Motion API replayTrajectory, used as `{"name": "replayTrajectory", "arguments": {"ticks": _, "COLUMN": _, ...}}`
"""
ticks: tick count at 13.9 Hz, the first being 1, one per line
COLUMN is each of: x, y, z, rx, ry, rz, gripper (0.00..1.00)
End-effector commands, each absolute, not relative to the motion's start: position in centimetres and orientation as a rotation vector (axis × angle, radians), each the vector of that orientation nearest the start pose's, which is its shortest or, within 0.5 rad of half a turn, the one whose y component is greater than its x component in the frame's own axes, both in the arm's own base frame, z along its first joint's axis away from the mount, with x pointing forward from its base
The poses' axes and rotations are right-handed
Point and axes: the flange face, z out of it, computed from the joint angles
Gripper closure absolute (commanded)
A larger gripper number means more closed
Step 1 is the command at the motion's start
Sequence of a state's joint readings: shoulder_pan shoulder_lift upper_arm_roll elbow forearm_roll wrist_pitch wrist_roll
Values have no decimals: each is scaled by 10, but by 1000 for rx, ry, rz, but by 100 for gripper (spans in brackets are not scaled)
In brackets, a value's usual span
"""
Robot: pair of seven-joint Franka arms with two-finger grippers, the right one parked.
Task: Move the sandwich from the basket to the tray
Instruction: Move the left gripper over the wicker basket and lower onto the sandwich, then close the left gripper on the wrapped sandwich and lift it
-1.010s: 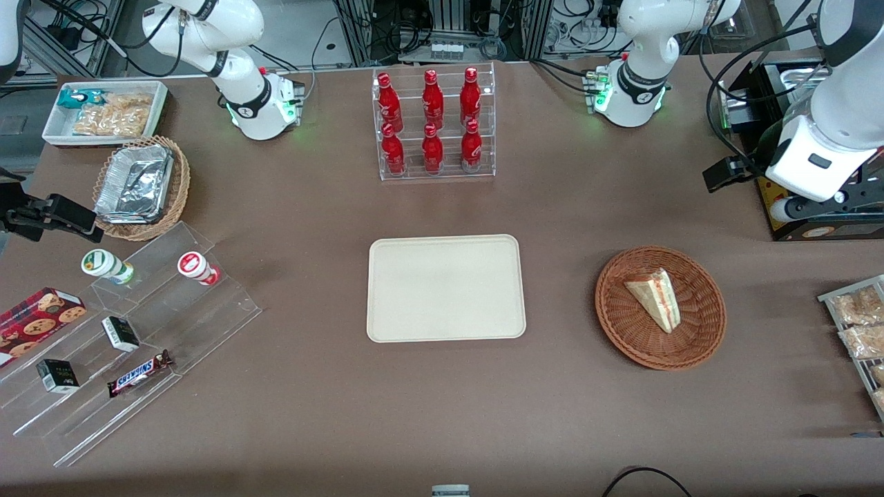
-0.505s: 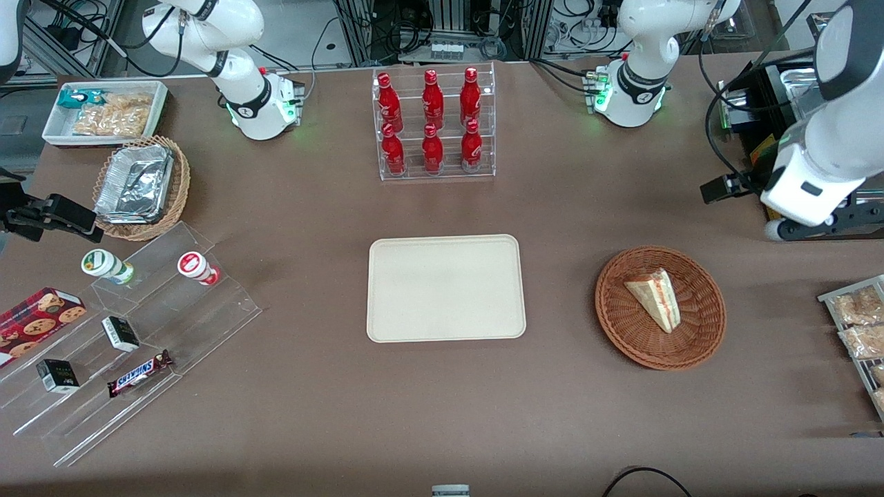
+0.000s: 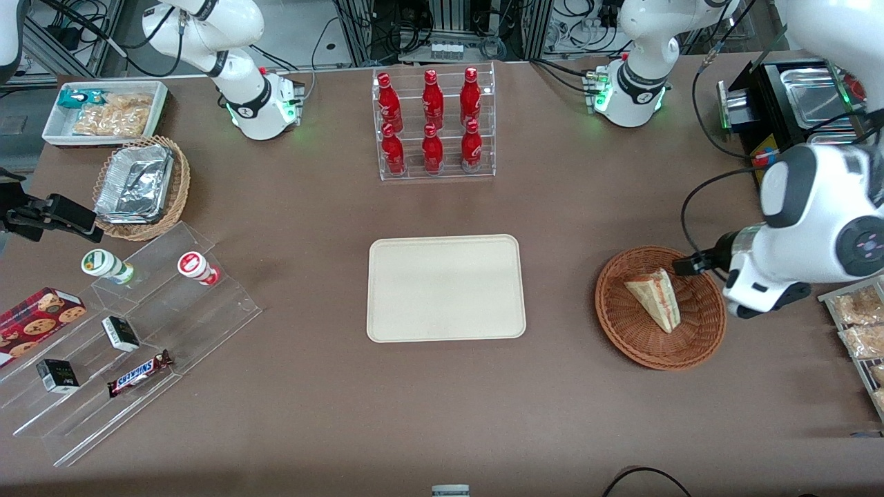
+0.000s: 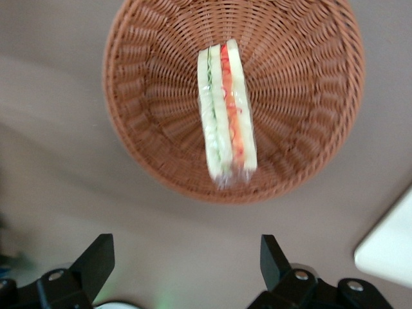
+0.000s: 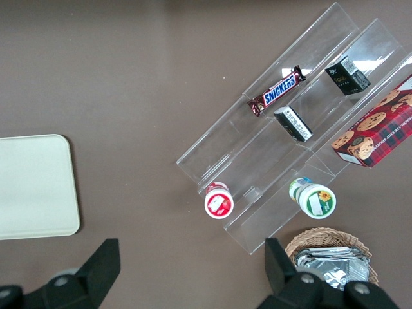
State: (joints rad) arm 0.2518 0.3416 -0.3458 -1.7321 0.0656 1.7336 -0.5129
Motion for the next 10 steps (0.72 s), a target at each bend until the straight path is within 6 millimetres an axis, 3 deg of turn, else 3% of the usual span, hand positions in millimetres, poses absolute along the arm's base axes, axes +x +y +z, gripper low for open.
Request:
{"name": "replayTrajectory", "arguments": {"ticks": 1, "x": 613, "y": -35, "z": 337, "rx": -2960, "ry": -789, "rz": 480, "gripper": 0}}
{"name": "replayTrajectory", "arguments": {"ticks": 5, "x": 629, "y": -36, "z": 304, "rx": -2907, "ry": -1072, "rz": 410, "gripper": 0}}
{"name": "replayTrajectory", "arguments": {"ticks": 10, "x": 630, "y": -38, "z": 268, "rx": -2899, "ry": -1097, "rz": 445, "gripper": 0}}
